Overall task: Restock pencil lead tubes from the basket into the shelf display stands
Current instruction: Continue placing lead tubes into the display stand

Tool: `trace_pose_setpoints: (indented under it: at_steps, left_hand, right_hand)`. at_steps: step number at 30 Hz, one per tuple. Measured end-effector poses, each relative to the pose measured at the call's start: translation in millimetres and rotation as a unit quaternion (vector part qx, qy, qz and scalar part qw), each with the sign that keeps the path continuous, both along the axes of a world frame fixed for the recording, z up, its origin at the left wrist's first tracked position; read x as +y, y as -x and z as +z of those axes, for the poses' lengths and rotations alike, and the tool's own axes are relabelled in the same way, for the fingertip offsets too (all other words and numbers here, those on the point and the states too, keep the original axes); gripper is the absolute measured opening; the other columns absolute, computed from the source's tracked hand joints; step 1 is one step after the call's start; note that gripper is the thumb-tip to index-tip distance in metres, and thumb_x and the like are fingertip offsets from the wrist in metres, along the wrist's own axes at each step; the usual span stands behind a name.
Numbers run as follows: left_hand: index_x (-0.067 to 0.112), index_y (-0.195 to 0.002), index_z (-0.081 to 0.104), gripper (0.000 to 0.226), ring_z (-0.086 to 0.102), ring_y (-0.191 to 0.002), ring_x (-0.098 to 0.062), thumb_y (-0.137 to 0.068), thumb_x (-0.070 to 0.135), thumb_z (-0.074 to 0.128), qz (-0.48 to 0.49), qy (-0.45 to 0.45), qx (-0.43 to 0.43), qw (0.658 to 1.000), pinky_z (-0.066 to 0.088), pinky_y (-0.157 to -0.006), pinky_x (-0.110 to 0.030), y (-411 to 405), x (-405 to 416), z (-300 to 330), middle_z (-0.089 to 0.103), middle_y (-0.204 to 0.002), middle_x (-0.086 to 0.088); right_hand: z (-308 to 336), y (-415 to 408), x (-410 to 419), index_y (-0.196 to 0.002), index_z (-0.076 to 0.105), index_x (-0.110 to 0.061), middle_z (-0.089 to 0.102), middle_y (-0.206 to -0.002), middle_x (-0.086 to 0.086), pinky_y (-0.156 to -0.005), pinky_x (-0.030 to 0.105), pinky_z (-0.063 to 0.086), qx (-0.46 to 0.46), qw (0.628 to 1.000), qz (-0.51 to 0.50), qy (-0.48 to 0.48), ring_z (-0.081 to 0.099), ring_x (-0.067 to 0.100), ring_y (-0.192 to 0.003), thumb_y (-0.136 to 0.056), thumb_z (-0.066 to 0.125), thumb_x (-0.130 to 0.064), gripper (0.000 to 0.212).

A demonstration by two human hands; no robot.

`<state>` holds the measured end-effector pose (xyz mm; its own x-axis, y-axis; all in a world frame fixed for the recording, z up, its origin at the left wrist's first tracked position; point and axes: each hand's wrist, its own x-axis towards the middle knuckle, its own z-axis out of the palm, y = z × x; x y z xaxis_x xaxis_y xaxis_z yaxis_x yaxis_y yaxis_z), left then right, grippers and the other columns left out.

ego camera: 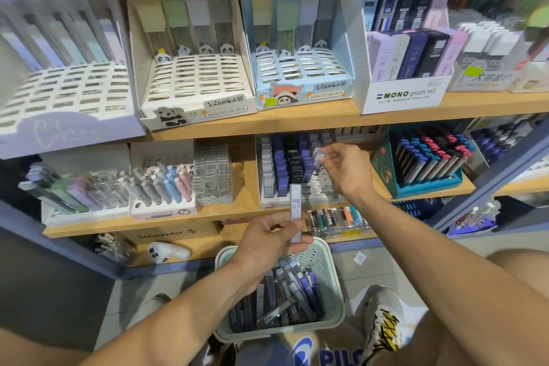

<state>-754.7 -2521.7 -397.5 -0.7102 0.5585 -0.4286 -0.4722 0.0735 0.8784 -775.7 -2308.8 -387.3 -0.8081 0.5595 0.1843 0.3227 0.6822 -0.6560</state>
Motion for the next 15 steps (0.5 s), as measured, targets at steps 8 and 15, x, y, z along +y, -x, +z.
trace_pose_setpoints:
  at_steps: [8, 15]
  left_hand:
    - [-0.001, -0.121, 0.069, 0.03, 0.078, -0.095, -0.027, -0.094, 0.013, 0.074, 0.016, 0.007, 0.023, 1.0, 0.063, -0.082, -0.028, 1.1, 1.1, -4.5, 0.071, -0.121, -0.021]
    - [0.003, -0.114, 0.075, 0.022, 0.078, -0.096, -0.026, -0.095, 0.013, 0.073, -0.01, 0.003, 0.038, 0.999, 0.063, -0.085, -0.029, 0.0, 6.7, -6.0, 0.076, -0.11, -0.015]
  right_hand:
    - [7.7, -10.3, -4.4, -0.099, 0.074, -0.011, 0.073, -0.09, -0.002, -0.093, 0.034, 0.058, -0.013, 0.993, -0.092, 0.068, 0.07, 0.016, -0.089, -0.09, 0.071, -0.003, 0.013]
    - [46.4, -64.8, -29.3, -0.109, 0.068, -0.011, 0.077, -0.086, 0.007, -0.059, 0.025, 0.045, -0.112, 0.918, 0.057, 0.376, 0.067, 0.016, -0.076, -0.087, 0.073, 0.001, 0.026]
